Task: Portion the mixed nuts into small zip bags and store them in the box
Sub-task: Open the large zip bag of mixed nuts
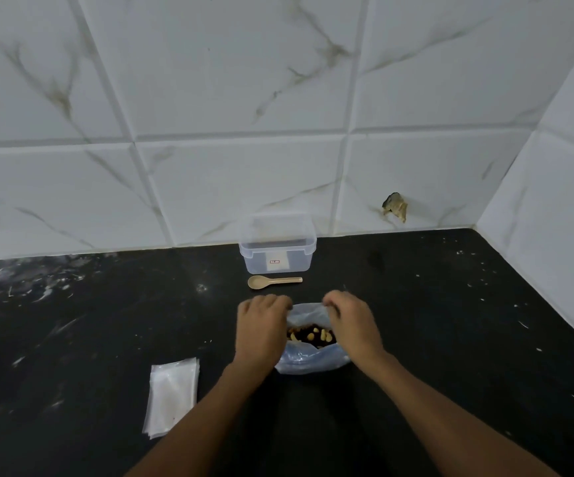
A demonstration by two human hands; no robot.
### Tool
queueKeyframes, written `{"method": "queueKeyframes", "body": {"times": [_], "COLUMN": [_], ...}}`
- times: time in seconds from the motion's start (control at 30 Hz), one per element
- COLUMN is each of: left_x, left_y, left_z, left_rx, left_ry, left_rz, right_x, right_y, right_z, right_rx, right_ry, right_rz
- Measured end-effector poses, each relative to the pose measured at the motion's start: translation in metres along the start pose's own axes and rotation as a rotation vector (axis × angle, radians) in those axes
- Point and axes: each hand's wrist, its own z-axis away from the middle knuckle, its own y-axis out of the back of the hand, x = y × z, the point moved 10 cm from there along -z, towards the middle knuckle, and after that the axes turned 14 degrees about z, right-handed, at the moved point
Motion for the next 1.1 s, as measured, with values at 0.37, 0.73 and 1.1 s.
{"method": "queueKeyframes", "body": {"times": [0.37, 0.73, 1.1], "left_x": [0.005, 0.008, 0.017], "left_y": [-0.060, -0.058, -0.015], "left_z": [0.011, 0.022, 0.027], "left_rx": [-0.708, -0.771, -0.439], "left_ry": [-0.077, -0.087, 0.025], "left_rz": [-0.579, -0.667, -0.190], "right_x": [-0.006, 0.009, -0.006], "right_y": [-0.051, -0.059, -0.026], "right_z": [0.023, 0.033, 0.017], "right_rx": [-0.466, -0.526, -0.294], "right_ry": [0.124, 0.143, 0.006], "right_rz": [0.494, 0.479, 0.303]}}
